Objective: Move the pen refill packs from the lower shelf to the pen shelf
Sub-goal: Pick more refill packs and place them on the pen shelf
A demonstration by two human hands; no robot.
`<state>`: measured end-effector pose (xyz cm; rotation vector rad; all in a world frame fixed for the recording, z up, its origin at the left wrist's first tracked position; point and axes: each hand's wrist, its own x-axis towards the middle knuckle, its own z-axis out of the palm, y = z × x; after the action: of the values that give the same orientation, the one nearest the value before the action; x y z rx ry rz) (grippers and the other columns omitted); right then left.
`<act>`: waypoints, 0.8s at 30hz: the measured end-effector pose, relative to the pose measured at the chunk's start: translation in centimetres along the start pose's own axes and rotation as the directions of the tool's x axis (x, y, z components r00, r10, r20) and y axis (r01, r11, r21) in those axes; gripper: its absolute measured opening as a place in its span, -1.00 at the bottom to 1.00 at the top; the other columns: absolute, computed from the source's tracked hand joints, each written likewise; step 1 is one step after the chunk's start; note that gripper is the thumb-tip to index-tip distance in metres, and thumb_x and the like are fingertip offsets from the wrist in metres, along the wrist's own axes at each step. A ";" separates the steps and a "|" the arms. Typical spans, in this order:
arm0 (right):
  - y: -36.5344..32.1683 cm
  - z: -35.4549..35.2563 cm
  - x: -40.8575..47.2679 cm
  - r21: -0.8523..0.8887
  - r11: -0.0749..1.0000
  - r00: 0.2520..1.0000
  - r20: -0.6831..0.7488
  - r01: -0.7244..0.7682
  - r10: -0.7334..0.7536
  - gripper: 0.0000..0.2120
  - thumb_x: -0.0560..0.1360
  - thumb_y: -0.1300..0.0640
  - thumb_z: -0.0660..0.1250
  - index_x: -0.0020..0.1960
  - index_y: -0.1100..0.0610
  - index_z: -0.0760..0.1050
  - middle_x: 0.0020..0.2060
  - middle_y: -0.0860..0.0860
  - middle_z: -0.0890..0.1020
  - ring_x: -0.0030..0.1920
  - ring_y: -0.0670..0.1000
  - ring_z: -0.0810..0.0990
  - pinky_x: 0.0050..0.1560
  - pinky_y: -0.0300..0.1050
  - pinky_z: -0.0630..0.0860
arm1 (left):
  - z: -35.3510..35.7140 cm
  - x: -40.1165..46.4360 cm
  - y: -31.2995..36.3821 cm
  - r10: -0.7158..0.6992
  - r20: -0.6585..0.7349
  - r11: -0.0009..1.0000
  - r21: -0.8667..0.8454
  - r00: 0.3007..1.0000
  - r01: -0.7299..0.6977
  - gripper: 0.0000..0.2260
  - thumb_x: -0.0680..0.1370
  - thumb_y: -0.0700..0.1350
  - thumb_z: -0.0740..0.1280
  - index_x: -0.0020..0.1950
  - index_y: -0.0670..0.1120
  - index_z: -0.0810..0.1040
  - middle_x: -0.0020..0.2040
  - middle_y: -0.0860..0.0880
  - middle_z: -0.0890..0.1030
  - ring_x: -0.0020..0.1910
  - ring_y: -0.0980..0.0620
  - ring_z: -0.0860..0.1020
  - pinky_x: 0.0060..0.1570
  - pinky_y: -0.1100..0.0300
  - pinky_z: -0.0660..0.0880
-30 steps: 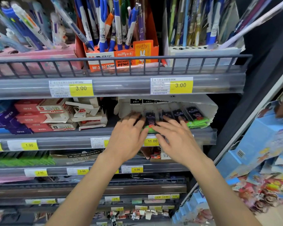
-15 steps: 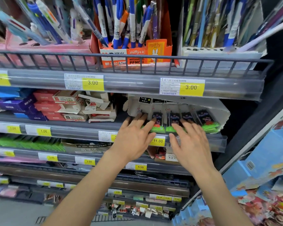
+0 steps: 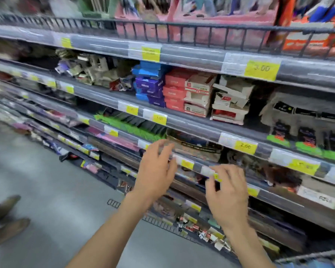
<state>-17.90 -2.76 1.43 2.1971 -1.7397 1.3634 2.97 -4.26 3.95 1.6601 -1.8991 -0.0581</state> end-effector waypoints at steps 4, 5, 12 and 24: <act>-5.9 7.9 -1.3 0.011 0.999 0.967 0.253 -0.036 0.032 -0.79 0.53 0.21 0.35 0.15 0.21 0.63 -0.01 0.06 0.58 0.05 0.14 0.52 0.09 0.16 0.54 | -2.8 -1.2 -11.7 -0.159 0.057 0.987 0.047 0.986 0.157 -0.66 0.68 -0.05 0.29 0.43 -0.11 0.53 0.40 -0.13 0.50 0.34 -0.15 0.49 0.23 -0.09 0.56; -7.6 9.8 -1.1 0.026 0.999 0.955 0.296 -0.042 0.033 -0.75 0.54 0.17 0.34 0.19 0.17 0.61 0.03 0.03 0.57 0.09 0.10 0.51 0.12 0.11 0.54 | -3.6 -1.3 -14.6 -0.183 0.063 0.982 0.057 0.981 0.180 -0.66 0.68 -0.06 0.29 0.45 -0.11 0.52 0.40 -0.13 0.50 0.36 -0.15 0.48 0.25 -0.10 0.55; -17.6 23.7 4.3 -0.089 0.989 0.827 0.560 0.121 -0.051 -0.51 0.66 -0.05 0.17 0.57 0.03 0.29 0.54 0.09 0.32 0.55 0.13 0.23 0.51 0.08 0.26 | -9.2 1.3 -31.6 -0.314 0.268 0.937 0.241 0.911 0.252 -0.56 0.71 0.00 0.21 0.57 -0.12 0.39 0.48 -0.25 0.41 0.39 -0.26 0.43 0.31 -0.12 0.50; -23.1 41.4 15.5 -0.397 0.905 0.744 0.649 0.150 0.161 -0.38 0.60 -0.13 0.18 0.61 -0.16 0.09 0.61 0.13 0.19 0.56 0.28 0.21 0.45 0.29 0.25 | -6.6 16.4 -46.1 -0.217 0.252 0.957 0.245 0.943 0.155 -0.55 0.70 -0.08 0.21 0.58 -0.18 0.36 0.40 -0.38 0.43 0.35 -0.40 0.45 0.30 -0.17 0.43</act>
<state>25.40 -27.03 -3.46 2.5481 -1.9579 0.0757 46.39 -26.71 -3.04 2.0759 -2.0019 -0.1687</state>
